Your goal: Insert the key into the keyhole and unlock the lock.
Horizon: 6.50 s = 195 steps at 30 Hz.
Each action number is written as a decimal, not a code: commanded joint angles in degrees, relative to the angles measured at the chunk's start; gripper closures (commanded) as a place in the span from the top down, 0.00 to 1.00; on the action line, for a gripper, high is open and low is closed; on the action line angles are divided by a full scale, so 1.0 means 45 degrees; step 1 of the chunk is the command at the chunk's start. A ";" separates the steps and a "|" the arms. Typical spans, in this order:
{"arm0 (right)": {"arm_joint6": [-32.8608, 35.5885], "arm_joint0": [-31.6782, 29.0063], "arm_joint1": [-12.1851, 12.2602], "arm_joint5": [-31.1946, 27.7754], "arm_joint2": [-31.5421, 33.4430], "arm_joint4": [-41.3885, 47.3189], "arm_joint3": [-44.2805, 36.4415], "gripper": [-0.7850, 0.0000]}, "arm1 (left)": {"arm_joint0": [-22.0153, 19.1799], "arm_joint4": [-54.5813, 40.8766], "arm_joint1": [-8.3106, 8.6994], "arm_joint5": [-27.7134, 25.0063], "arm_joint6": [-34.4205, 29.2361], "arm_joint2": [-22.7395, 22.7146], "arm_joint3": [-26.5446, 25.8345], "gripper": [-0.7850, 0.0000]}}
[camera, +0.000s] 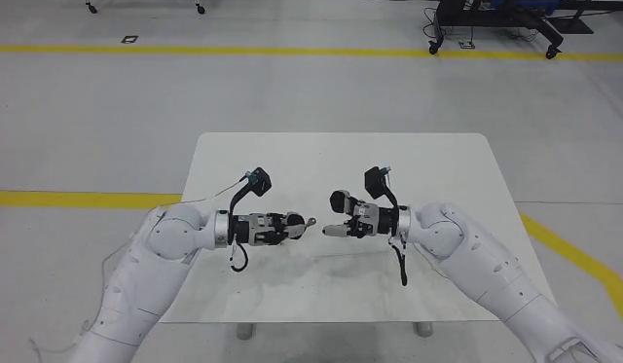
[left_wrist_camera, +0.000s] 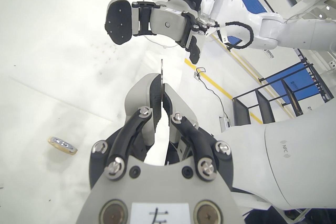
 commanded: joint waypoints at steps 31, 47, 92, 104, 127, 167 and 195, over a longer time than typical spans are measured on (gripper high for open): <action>0.2597 0.0214 -0.0143 -0.0460 -0.0603 0.2241 0.0159 0.00 | -0.0341 0.0826 0.0177 0.0602 0.0540 0.1160 0.0037 0.00; 0.2895 0.0192 -0.0174 -0.0914 -0.0627 0.2806 0.0548 0.00 | -0.0336 0.0809 0.0303 0.0652 0.1099 0.1199 0.0017 0.00; 0.0485 -0.1370 0.0547 -0.1733 0.2419 0.2807 0.0460 0.00 | 0.0073 0.8273 0.0153 0.7697 0.2441 0.1864 -0.0506 0.40; 0.0485 -0.1370 0.0547 -0.1733 0.2419 0.2807 0.0460 0.00 | 0.0001 0.8797 0.0118 0.7847 0.1864 0.2037 -0.0491 0.00; 0.0485 -0.1370 0.0547 -0.1733 0.2419 0.2807 0.0460 0.00 | 0.0522 0.8567 0.0164 0.7348 0.3096 0.1492 -0.1105 0.00; -0.4524 -0.0456 -0.0922 -0.0281 0.1065 0.2053 0.1188 0.00 | -0.4721 -1.1933 -0.2655 0.8776 -0.1507 0.3718 0.8926 0.00; -0.3690 -0.1581 -0.1000 0.0601 0.1811 0.4665 -0.0285 0.00 | -0.5959 -1.1381 -0.3433 1.1090 0.0930 0.4477 0.9677 0.00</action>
